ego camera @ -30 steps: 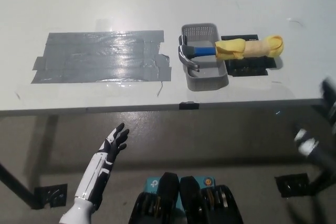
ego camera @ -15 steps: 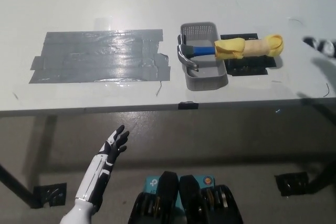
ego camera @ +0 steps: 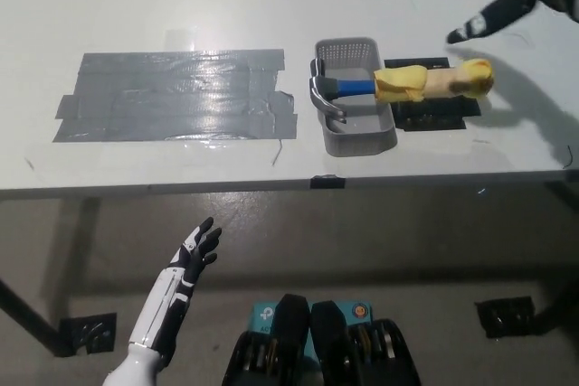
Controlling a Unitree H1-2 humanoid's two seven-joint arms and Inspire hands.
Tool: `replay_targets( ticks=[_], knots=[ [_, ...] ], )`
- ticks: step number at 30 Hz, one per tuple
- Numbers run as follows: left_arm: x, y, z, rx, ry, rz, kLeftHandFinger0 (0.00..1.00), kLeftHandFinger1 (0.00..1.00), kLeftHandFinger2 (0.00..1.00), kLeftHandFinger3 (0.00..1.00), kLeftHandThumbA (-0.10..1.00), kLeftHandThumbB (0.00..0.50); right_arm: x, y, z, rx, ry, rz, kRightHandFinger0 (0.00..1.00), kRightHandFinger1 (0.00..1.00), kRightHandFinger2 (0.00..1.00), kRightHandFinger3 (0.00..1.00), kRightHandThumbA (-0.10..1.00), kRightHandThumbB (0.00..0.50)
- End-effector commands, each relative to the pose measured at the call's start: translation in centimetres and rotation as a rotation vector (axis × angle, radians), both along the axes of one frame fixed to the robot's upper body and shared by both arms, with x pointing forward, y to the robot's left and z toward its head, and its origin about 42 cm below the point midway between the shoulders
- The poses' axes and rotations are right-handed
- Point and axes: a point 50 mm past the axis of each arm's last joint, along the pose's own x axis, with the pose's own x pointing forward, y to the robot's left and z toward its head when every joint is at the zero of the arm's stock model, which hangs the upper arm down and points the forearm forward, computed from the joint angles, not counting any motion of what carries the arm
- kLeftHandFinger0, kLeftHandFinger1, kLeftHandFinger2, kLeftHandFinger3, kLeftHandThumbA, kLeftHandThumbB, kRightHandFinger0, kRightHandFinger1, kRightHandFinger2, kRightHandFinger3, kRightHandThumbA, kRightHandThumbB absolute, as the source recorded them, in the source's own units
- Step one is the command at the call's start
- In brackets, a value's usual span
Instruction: The robot picks the hammer placed on top of the gray container with right hand and places it on the grey area of the desk
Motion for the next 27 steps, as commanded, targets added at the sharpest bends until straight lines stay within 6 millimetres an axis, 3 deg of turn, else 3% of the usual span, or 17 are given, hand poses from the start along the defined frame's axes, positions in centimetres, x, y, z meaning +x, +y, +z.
replay_targets(
  ticks=[1,3,5,7,9,11,15,17,19,22,27],
  knots=[
    [0.0,0.6,1.0,0.009,-0.06,-0.013,1.0,1.0,1.0,1.0,1.0,0.201,1.5,4.2,7.5,-0.186,0.147,0.127,1.0,1.0,1.0,1.0,1.0,0.337],
    [0.1,0.8,1.1,0.011,-0.061,-0.013,1.0,1.0,1.0,1.0,1.0,0.2,1.8,4.8,7.4,-0.23,0.15,0.146,1.0,1.0,1.0,1.0,1.0,0.267],
    [0.2,0.9,1.3,0.016,-0.065,-0.013,1.0,1.0,1.0,1.0,1.0,0.199,2.3,5.6,7.1,-0.313,0.148,0.085,1.0,1.0,1.0,1.0,1.0,0.315],
    [0.2,1.0,1.3,0.022,-0.067,-0.015,1.0,1.0,1.0,1.0,1.0,0.197,2.7,6.3,6.6,-0.33,0.157,0.052,1.0,1.0,1.0,1.0,1.0,0.304],
    [0.0,0.9,1.3,0.023,-0.061,-0.019,1.0,1.0,1.0,1.0,1.0,0.192,2.9,7.0,5.6,-0.332,0.186,0.017,1.0,1.0,1.0,1.0,1.0,0.358],
    [0.0,0.9,1.4,0.023,-0.058,-0.022,1.0,1.0,1.0,1.0,1.0,0.185,2.9,7.4,5.3,-0.381,0.181,0.05,1.0,1.0,1.0,1.0,1.0,0.353],
    [0.1,1.1,1.5,0.033,-0.063,-0.016,1.0,1.0,1.0,1.0,1.0,0.207,3.1,8.4,4.7,-0.448,0.192,0.049,1.0,1.0,1.0,1.0,1.0,0.394],
    [0.1,1.1,1.6,0.037,-0.065,-0.015,1.0,1.0,1.0,1.0,1.0,0.211,3.2,8.6,4.5,-0.434,0.207,0.041,1.0,1.0,1.0,1.0,1.0,0.392],
    [0.0,1.2,1.6,0.034,-0.066,-0.016,1.0,1.0,1.0,1.0,1.0,0.202,3.3,9.0,4.2,-0.47,0.192,0.067,1.0,1.0,1.0,1.0,1.0,0.347],
    [0.0,1.3,1.6,0.032,-0.063,-0.019,1.0,1.0,1.0,1.0,1.0,0.195,3.4,9.0,3.8,-0.494,0.209,0.057,1.0,1.0,1.0,1.0,1.0,0.321],
    [0.1,1.3,1.7,0.039,-0.068,-0.02,1.0,1.0,1.0,1.0,1.0,0.195,3.5,8.5,3.6,-0.511,0.242,0.047,1.0,1.0,1.0,1.0,1.0,0.325]
  ],
)
